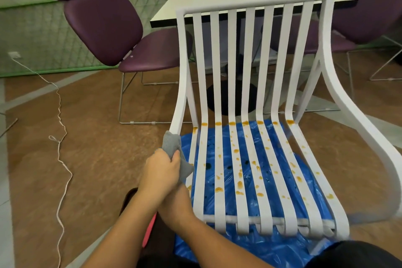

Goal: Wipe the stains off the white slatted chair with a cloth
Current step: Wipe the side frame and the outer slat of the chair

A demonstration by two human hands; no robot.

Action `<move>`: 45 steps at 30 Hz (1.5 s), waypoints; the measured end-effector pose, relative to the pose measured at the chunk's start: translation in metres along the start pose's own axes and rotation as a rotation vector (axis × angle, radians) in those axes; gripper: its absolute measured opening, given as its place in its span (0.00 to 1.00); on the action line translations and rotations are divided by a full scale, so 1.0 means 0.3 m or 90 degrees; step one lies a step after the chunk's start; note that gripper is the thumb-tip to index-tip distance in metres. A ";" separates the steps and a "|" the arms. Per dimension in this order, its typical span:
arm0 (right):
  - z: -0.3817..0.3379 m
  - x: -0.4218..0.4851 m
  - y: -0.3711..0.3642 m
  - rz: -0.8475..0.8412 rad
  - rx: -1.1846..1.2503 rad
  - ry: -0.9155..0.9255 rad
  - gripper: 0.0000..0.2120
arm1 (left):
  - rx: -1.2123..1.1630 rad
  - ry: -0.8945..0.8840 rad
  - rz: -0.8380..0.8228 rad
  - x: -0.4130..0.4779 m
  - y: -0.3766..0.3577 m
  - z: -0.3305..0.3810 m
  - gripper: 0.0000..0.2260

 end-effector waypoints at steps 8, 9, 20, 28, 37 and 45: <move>0.013 0.023 -0.028 0.039 -0.113 0.038 0.12 | 0.178 0.064 -0.089 0.382 -0.044 0.184 0.14; -0.001 0.022 -0.023 0.037 -0.098 0.050 0.10 | 0.190 0.051 -0.067 0.425 -0.044 0.219 0.16; 0.012 0.049 -0.001 -0.057 -0.089 0.012 0.04 | 0.057 -0.008 -0.032 0.601 -0.038 0.329 0.19; -0.039 0.022 0.012 -0.105 -0.085 0.005 0.08 | 0.047 -0.057 -0.077 0.355 -0.032 0.161 0.18; -0.114 -0.019 0.330 0.031 0.047 0.075 0.24 | -0.120 -0.168 -0.048 0.001 -0.003 -0.007 0.20; -0.338 -0.142 0.057 -0.015 -0.522 0.604 0.22 | -0.770 0.091 -0.148 -0.113 -0.059 -0.107 0.40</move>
Point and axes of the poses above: each hand's wrist, its own x-axis towards the middle knuckle, its own y-axis out of the back of the hand, z = x × y, the point moved 6 cm from there along x, towards the middle knuckle, and after that the axes turned 5 degrees about x, right-handed, at the moved point
